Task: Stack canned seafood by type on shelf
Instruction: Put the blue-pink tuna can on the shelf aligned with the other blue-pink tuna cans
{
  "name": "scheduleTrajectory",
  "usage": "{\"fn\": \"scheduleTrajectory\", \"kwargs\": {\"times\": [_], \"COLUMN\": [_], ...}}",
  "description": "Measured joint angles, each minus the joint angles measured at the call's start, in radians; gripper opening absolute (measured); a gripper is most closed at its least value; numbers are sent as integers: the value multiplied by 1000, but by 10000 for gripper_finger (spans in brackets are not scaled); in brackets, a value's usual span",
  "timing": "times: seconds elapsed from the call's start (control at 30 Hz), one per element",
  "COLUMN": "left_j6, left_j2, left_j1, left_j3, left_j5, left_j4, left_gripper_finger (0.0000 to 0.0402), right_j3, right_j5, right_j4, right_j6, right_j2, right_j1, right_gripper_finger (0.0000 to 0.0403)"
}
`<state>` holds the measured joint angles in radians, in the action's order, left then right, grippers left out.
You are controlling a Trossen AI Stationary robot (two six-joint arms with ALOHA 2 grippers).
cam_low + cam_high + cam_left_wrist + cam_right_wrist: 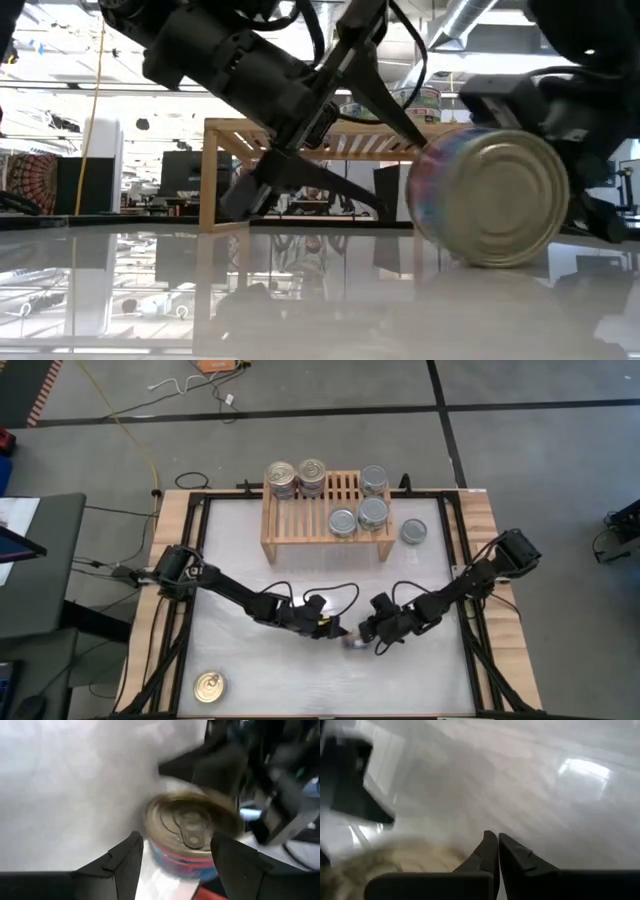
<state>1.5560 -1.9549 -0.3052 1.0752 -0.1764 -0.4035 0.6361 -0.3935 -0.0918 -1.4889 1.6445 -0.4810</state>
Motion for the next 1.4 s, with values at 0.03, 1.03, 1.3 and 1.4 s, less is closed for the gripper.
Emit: {"fn": "scheduleTrajectory", "kwargs": {"times": [0.03,1.03,1.3,1.4], "left_j6": [1,-313,-428,-480], "left_j2": [0,91,99,99], "left_j1": [0,99,122,130], "left_j3": [0,0,0,0], "left_j5": [8,324,417,417], "left_j4": [0,137,190,200], "left_gripper_finger": [222,222,222,214], "right_j3": [1,7,22,53], "right_j5": [-3,-130,-143,-241], "right_j4": [-3,441,295,297], "right_j6": [-9,-170,-446,-630], "right_j2": [0,-321,-190,-102], "right_j1": [1,-101,-270,-342], "right_gripper_finger": [42,17,17,17]}}
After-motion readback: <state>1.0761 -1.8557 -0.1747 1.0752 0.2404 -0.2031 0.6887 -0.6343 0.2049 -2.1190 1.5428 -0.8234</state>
